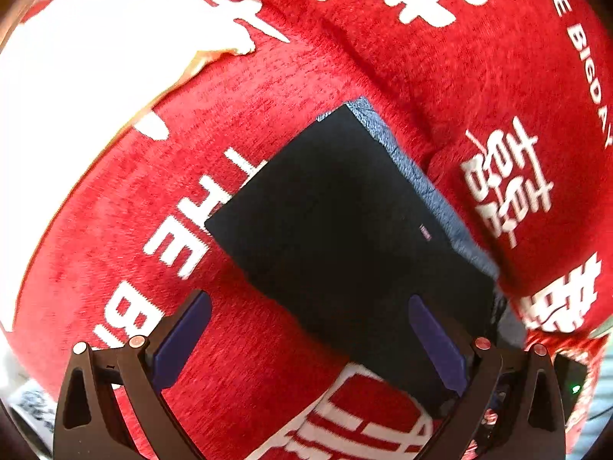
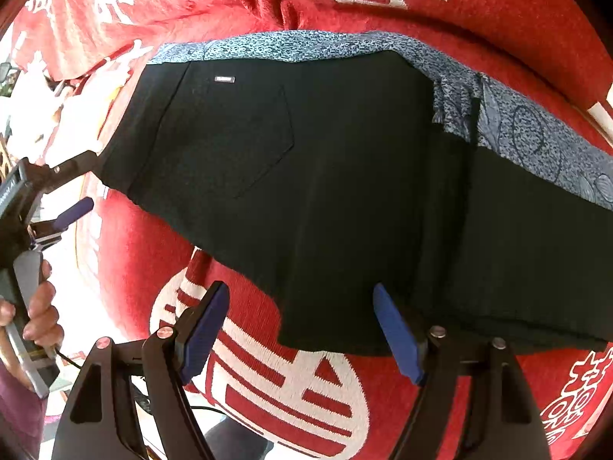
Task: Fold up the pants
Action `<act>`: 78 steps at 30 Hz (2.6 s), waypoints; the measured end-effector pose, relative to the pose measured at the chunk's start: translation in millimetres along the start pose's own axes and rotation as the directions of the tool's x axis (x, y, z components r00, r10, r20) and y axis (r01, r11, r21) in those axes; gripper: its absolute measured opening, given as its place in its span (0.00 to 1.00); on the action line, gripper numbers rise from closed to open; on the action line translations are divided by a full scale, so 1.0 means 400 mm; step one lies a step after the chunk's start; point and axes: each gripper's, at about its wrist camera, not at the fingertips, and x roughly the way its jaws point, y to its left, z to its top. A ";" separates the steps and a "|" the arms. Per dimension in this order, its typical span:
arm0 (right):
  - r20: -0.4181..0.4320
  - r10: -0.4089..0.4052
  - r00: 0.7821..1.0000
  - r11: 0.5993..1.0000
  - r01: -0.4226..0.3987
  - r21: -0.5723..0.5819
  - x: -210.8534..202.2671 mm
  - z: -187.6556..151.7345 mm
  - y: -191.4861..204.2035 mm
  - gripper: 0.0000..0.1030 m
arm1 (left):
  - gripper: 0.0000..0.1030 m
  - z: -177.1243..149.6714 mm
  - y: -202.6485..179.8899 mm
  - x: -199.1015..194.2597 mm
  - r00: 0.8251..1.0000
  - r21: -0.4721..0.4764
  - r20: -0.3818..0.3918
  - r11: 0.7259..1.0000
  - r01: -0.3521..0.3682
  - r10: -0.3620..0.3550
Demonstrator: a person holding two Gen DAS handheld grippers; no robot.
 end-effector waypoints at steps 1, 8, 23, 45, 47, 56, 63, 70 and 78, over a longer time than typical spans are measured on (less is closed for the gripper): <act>0.000 -0.002 1.000 1.000 0.002 -0.002 0.002 0.001 0.000 0.78 | 1.00 0.003 0.016 0.012 0.999 -0.028 -0.006 0.999 0.040 -0.041; 0.000 -0.012 1.000 1.000 0.012 -0.020 0.018 0.003 0.011 0.81 | 1.00 -0.009 0.015 0.068 0.968 -0.106 -0.019 0.963 0.247 -0.250; 0.012 -0.005 1.000 1.000 0.006 -0.014 0.022 -0.003 0.012 0.85 | 1.00 0.015 -0.047 0.059 0.938 -0.035 0.020 0.938 0.346 -0.345; 0.118 0.066 0.991 0.997 -0.062 -0.035 -0.136 0.057 -0.019 0.85 | 0.31 -0.090 -0.240 0.060 0.966 0.473 0.218 0.851 -0.229 0.139; 0.120 0.095 0.988 0.994 -0.088 -0.061 -0.167 0.103 -0.003 0.85 | 0.31 -0.112 -0.261 0.055 0.955 0.512 0.253 0.816 -0.269 0.155; 0.004 0.264 0.965 0.947 -0.258 -0.191 -0.212 0.350 0.216 0.85 | 0.31 -0.176 -0.309 0.063 0.909 0.625 0.357 0.668 -0.403 0.214; -0.227 0.117 0.967 0.904 -0.198 -0.378 -0.088 0.417 0.435 0.85 | 0.31 -0.217 -0.321 0.062 0.888 0.668 0.401 0.592 -0.450 0.223; -0.316 -0.061 0.947 0.924 -0.066 -0.376 0.022 0.411 0.429 0.75 | 0.31 -0.209 -0.315 0.066 0.896 0.667 0.383 0.603 -0.437 0.226; -0.226 0.173 0.959 0.954 -0.220 -0.202 -0.062 0.375 0.270 0.18 | 0.31 -0.244 -0.372 0.036 0.914 0.717 0.364 0.573 -0.398 0.179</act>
